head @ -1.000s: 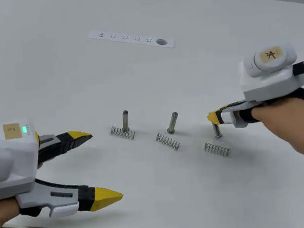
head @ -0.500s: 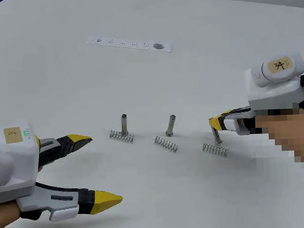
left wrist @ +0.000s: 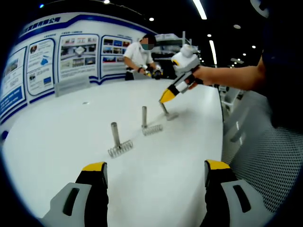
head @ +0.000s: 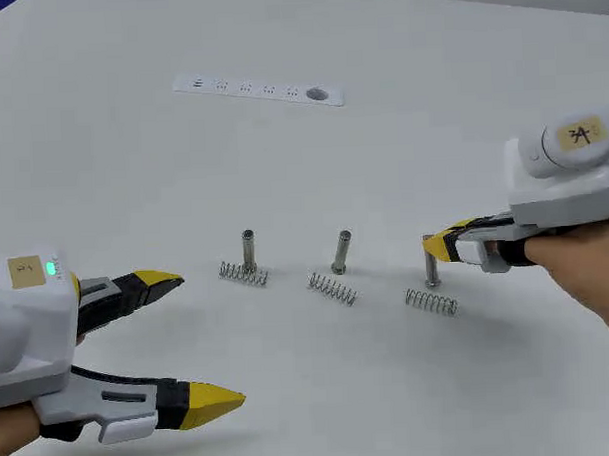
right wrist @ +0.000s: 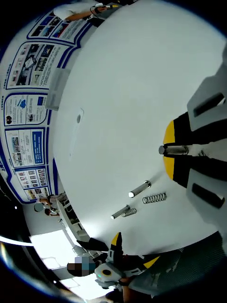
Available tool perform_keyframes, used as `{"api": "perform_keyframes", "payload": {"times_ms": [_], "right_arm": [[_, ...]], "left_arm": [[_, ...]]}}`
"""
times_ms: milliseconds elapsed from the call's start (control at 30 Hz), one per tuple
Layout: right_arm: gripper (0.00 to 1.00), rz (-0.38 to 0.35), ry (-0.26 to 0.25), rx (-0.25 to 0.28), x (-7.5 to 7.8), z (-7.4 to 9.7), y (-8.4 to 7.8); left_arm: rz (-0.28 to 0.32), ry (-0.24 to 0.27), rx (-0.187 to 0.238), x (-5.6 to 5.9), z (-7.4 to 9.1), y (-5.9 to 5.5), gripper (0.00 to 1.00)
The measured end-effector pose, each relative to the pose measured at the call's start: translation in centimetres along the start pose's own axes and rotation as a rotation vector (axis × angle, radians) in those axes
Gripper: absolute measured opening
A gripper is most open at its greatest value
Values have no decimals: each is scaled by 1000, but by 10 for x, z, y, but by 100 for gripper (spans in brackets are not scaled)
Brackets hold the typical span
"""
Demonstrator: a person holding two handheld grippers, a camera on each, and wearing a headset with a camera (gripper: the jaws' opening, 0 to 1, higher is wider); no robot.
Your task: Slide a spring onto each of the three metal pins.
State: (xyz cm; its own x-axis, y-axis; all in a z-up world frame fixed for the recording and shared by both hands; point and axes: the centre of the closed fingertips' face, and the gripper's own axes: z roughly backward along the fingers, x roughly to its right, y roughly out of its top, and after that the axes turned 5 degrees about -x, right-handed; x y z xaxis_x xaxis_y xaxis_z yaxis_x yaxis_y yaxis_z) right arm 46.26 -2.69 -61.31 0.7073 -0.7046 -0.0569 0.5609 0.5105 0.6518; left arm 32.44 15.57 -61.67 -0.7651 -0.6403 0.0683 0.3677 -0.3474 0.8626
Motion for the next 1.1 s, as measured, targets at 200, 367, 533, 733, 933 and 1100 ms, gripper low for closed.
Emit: {"api": "perform_keyframes", "payload": {"times_ms": [200, 367, 533, 733, 933, 1100], "right_arm": [[8, 15, 4, 13, -1, 4, -2], [9, 22, 12, 22, -3, 9, -5], [9, 21, 11, 24, -3, 13, -10], [9, 37, 13, 5, -4, 14, -17], [9, 46, 16, -4, -6, 14, -21], [9, 49, 17, -9, -6, 15, -25]], "left_arm": [[-7, -4, -6, 1, 0, 0, 86], [-8, -4, -3, 2, 1, 1, 86], [-12, -5, -4, 3, 2, 2, 86], [-13, -4, -3, 3, 2, 3, 85], [-12, 2, 3, 3, 4, 4, 85], [-12, 2, 5, 3, 4, 5, 85]]}}
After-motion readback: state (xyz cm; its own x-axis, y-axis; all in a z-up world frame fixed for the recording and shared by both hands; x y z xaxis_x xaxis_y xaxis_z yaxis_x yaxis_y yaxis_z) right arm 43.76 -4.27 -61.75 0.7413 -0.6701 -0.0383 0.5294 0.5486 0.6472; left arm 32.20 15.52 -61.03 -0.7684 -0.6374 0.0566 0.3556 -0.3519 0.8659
